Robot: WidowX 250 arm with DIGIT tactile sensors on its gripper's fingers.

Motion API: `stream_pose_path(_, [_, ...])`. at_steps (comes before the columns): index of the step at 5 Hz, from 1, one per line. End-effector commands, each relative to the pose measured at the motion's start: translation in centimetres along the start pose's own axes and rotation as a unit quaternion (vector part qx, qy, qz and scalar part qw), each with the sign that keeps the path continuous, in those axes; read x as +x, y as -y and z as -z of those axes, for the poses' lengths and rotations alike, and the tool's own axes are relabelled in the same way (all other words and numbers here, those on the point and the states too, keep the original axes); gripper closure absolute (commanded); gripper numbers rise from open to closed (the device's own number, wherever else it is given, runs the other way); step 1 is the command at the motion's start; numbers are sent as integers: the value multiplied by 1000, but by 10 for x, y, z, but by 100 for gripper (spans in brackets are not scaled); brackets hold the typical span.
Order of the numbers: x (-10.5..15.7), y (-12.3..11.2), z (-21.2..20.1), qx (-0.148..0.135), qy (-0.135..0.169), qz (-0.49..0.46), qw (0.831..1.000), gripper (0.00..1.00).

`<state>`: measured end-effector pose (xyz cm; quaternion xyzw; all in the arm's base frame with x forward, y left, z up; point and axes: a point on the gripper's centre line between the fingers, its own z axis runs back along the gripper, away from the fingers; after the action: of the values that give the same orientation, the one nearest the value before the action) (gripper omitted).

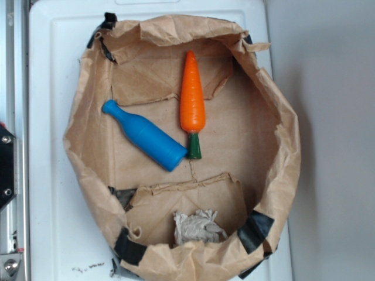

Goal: Grab the carrot.

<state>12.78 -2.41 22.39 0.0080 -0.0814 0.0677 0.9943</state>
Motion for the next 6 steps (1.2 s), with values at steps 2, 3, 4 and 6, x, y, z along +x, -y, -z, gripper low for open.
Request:
stream_pose_path(2, [-9, -7, 13, 32, 22, -37, 999, 0])
stream_pose_path(3, [4, -9, 27, 44, 0, -51, 998, 0])
stream_pose_path(4, [27, -13, 35, 60, -16, -80, 995, 0])
stream_pose_path(6, [69, -35, 73, 78, -41, -114, 990, 0])
